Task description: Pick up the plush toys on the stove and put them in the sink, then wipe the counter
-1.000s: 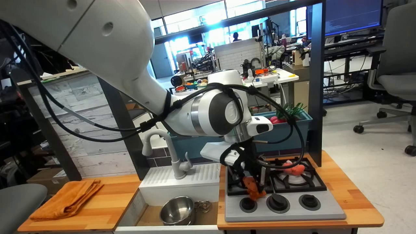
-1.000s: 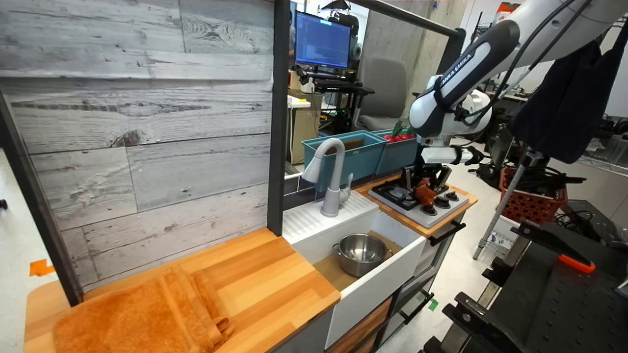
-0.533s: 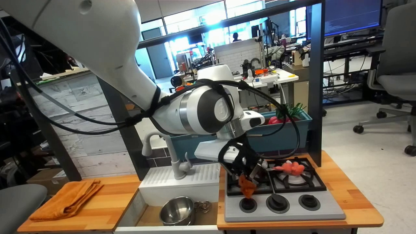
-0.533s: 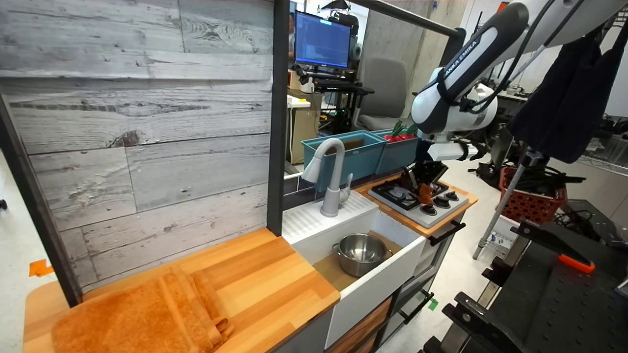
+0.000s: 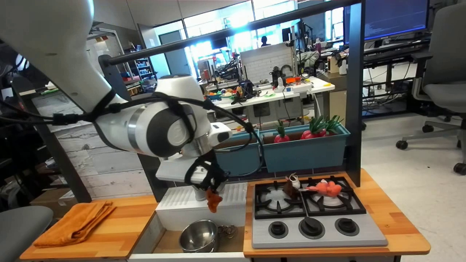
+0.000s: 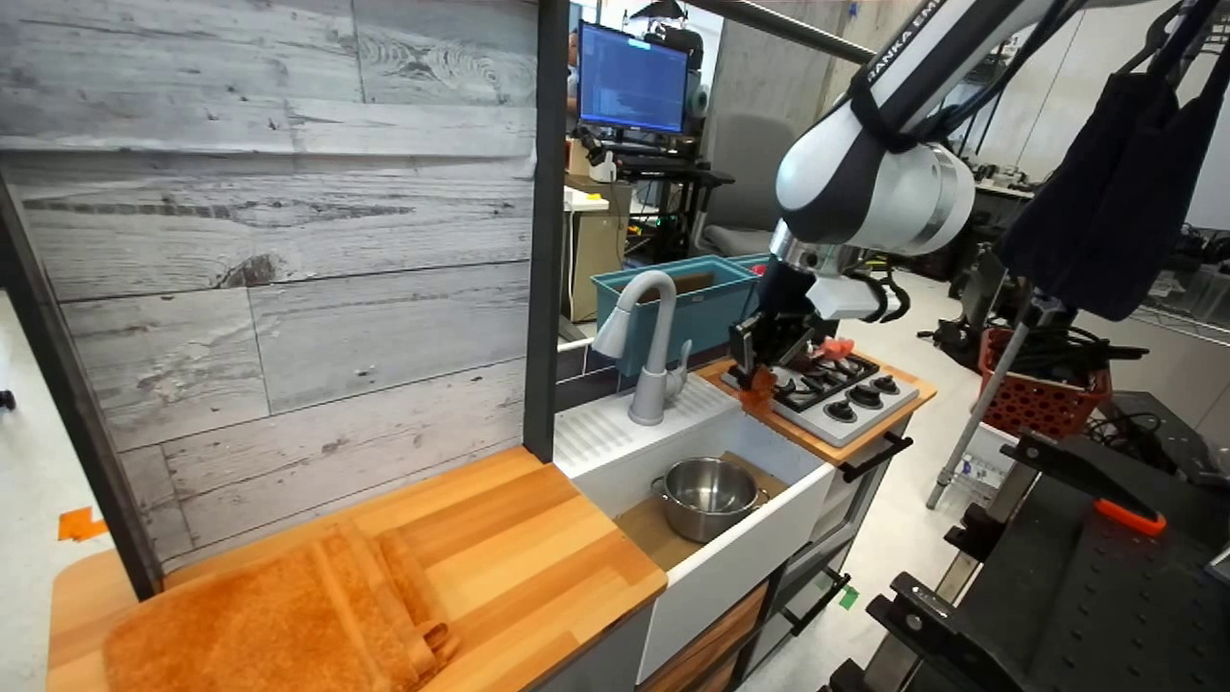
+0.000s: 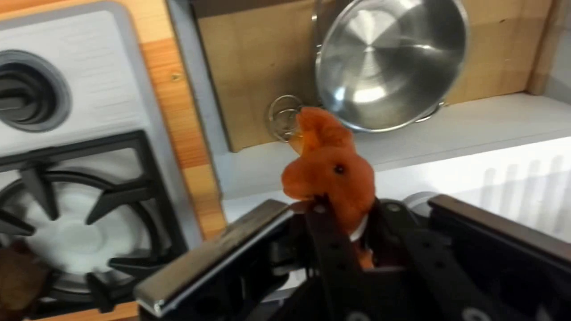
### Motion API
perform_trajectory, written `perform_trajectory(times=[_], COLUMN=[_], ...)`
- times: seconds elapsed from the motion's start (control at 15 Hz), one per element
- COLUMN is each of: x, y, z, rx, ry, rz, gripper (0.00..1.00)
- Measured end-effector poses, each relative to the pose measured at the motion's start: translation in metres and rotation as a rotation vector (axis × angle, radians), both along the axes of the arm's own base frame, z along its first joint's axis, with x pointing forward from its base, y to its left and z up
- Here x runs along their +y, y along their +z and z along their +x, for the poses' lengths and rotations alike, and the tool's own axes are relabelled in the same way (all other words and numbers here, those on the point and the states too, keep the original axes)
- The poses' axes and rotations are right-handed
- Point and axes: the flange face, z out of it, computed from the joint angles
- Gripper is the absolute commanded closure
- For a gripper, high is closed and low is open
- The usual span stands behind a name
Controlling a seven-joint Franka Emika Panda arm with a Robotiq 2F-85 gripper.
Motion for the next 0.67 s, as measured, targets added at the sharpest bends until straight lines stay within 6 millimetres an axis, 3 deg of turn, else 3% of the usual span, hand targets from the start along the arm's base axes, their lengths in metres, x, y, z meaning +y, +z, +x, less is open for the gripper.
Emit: perform_trajectory(times=[0.27,0.33,0.47,0.67], x=[0.049,0.056,0.064,0.066], y=[-0.008,-0.012,-0.021,-0.029], z=[-0.001,-0.001,-0.001,-0.001], rx=[0.014,0.020,0.032,0.041], ry=[0.048,0.053,0.052,0.044], rz=[0.037,0.039,0.043,0.043], gripper=[0.96,0.60,0.53,0.31])
